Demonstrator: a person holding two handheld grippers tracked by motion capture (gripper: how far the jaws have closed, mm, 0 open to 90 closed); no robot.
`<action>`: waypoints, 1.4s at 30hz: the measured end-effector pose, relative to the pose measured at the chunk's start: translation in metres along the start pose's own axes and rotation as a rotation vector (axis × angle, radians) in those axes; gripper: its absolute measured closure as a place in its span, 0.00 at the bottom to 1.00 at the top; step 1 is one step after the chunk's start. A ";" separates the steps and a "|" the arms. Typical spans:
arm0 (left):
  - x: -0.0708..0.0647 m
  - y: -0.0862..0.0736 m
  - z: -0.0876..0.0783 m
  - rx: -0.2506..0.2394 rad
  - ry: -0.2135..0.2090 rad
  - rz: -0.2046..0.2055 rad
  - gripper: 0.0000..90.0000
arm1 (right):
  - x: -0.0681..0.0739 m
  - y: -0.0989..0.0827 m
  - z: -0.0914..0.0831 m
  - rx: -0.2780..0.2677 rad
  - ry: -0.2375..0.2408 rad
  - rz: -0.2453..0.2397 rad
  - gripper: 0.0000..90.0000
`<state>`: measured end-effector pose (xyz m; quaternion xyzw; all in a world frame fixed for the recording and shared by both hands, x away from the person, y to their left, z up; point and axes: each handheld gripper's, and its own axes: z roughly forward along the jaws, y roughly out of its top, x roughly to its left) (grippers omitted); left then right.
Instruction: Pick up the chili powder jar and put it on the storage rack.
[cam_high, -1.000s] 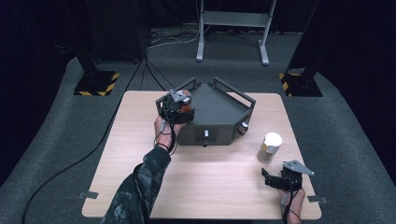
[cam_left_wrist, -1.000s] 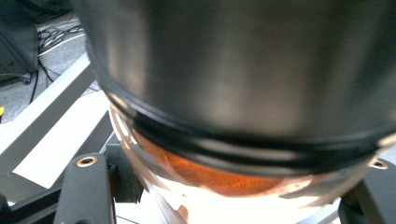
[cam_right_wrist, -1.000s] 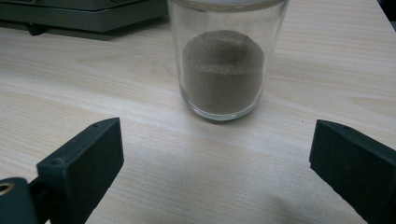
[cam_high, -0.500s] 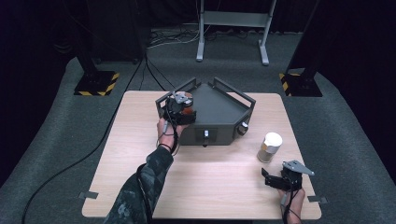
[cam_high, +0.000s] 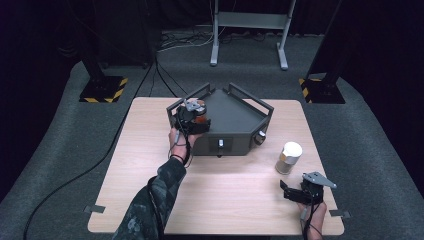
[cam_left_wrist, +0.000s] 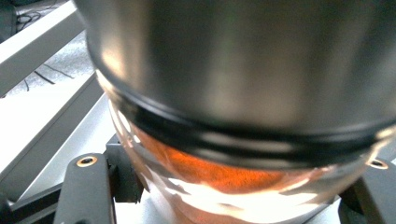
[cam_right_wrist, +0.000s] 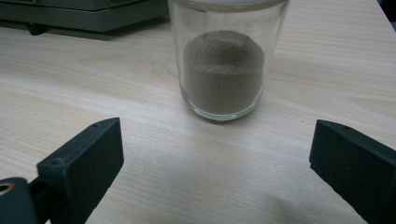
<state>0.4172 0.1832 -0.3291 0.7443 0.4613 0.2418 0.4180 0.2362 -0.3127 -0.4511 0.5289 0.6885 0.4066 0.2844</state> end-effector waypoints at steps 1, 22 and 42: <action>0.000 0.000 0.000 0.001 0.000 0.006 0.35 | 0.000 0.000 0.000 0.000 -0.001 0.000 0.02; -0.001 0.012 -0.007 0.052 -0.001 0.030 0.21 | 0.001 0.000 0.000 0.001 -0.002 -0.003 0.02; -0.009 0.008 -0.044 0.146 -0.012 0.063 0.00 | 0.000 0.001 0.000 0.006 -0.001 -0.004 0.02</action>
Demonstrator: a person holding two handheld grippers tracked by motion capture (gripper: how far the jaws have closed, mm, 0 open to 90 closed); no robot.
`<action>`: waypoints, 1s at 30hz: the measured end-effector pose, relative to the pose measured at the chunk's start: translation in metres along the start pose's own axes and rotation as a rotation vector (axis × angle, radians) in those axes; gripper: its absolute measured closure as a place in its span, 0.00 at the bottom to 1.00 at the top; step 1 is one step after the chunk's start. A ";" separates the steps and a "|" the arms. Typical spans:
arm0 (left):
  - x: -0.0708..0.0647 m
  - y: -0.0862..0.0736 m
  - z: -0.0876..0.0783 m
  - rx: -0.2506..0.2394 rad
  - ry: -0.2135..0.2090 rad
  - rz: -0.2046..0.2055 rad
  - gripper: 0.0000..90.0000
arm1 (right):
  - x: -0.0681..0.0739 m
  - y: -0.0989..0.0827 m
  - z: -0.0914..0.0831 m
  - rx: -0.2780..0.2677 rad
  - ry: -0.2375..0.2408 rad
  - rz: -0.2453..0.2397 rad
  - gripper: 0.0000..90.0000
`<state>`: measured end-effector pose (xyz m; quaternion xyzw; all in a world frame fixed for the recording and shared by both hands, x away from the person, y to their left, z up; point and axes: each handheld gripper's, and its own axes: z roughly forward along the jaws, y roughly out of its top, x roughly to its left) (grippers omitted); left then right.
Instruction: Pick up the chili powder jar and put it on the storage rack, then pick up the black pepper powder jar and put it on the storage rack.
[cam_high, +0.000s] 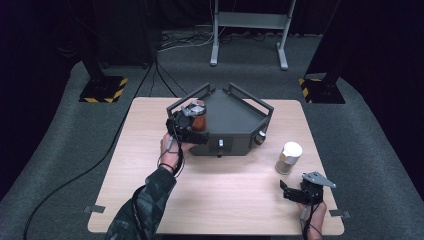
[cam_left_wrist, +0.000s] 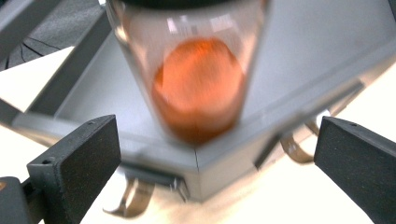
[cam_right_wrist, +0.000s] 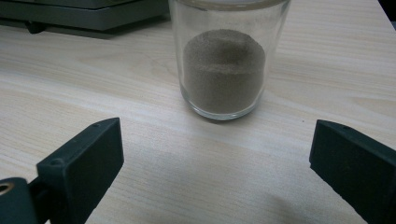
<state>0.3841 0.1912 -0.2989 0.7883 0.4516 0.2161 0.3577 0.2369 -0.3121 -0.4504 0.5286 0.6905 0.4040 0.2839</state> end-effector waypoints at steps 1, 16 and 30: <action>0.000 -0.005 -0.002 0.001 -0.005 0.000 0.00 | 0.000 0.000 0.000 0.000 0.001 -0.001 0.02; -0.010 -0.060 -0.024 -0.004 -0.005 0.012 0.00 | 0.000 0.001 0.000 0.003 -0.002 -0.002 0.02; -0.029 -0.146 -0.007 0.091 0.021 -0.032 0.01 | 0.001 0.001 0.000 0.003 -0.003 -0.005 0.02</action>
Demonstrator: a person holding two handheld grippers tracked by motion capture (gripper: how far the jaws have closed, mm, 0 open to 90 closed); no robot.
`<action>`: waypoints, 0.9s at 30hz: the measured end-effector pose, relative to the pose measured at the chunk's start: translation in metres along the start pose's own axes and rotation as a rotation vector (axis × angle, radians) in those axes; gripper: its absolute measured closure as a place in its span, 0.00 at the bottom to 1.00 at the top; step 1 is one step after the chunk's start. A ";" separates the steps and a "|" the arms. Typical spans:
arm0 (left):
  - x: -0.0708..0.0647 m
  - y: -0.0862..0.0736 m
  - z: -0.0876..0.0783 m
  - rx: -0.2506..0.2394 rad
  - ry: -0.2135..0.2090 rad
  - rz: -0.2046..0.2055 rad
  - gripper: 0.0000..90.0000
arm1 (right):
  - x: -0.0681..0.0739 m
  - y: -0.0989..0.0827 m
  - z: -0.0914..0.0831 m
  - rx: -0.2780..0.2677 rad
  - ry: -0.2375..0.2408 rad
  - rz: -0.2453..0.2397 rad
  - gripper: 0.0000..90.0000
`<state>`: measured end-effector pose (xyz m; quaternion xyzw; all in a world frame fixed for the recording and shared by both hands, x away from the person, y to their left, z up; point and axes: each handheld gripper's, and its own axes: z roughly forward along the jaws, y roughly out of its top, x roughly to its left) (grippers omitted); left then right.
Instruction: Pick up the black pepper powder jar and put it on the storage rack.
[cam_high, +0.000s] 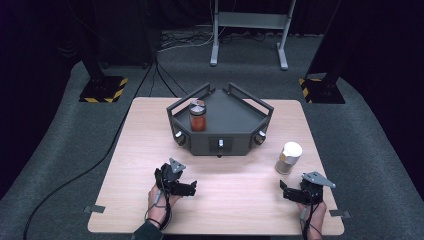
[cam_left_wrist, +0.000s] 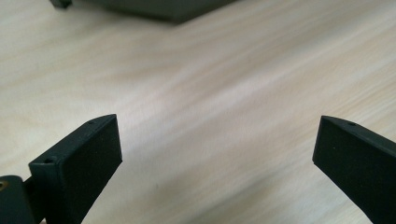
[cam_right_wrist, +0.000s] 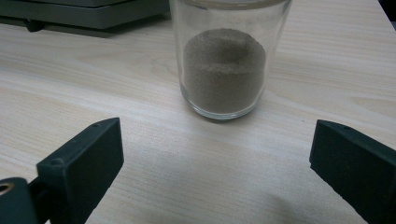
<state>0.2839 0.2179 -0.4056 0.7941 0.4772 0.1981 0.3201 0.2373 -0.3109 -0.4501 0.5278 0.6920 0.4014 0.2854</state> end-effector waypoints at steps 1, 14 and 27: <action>-0.001 -0.004 0.000 -0.001 0.007 -0.004 0.01 | 0.000 0.000 0.000 0.001 0.000 -0.001 0.02; -0.003 -0.032 0.007 -0.015 0.043 -0.066 0.01 | 0.003 0.000 0.000 0.001 -0.008 -0.016 0.02; -0.003 -0.037 0.006 -0.033 0.052 -0.073 0.01 | 0.012 0.000 0.000 0.008 -0.032 -0.060 0.01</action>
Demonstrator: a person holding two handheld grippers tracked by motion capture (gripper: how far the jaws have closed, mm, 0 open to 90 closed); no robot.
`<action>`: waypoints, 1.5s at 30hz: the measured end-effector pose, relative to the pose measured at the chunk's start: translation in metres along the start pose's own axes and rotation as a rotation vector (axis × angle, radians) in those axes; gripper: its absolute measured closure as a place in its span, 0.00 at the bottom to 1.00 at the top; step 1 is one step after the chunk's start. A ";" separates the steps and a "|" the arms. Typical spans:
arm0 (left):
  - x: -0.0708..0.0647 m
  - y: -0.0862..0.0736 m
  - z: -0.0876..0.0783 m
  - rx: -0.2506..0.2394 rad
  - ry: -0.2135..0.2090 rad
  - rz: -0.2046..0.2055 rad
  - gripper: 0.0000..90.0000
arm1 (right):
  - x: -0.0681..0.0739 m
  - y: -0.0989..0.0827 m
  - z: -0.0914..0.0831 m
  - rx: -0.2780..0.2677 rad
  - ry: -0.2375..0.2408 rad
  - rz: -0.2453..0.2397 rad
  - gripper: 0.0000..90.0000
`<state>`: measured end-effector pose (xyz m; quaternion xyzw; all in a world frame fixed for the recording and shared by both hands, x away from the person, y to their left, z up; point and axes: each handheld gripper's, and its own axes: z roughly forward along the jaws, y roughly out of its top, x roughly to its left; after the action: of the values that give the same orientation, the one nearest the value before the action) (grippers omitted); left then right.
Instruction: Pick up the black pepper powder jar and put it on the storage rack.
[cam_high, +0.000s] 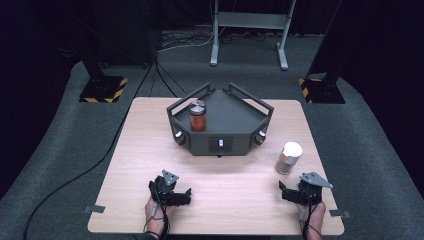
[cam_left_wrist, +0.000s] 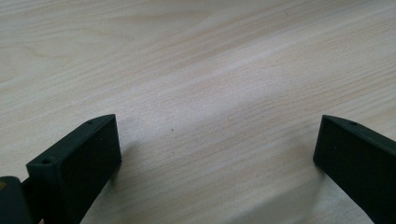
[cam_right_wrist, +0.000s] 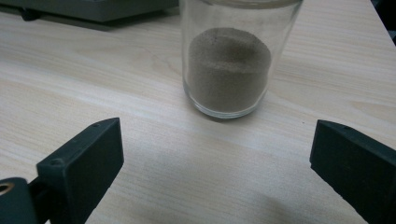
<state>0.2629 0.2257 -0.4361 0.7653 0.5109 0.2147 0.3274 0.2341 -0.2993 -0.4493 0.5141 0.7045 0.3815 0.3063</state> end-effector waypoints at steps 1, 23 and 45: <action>0.000 0.000 0.000 -0.001 0.000 -0.001 0.01 | 0.003 0.000 0.000 0.003 -0.007 -0.013 0.01; -0.001 -0.001 0.000 -0.004 0.002 0.004 0.01 | 0.004 0.036 0.015 -0.046 -0.018 -0.013 0.00; -0.003 -0.001 0.000 -0.007 0.008 0.011 0.01 | -0.011 0.050 0.038 -0.028 -0.015 0.048 0.27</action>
<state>0.2607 0.2234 -0.4367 0.7661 0.5071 0.2216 0.3268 0.2932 -0.2924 -0.4259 0.5294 0.6843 0.3947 0.3092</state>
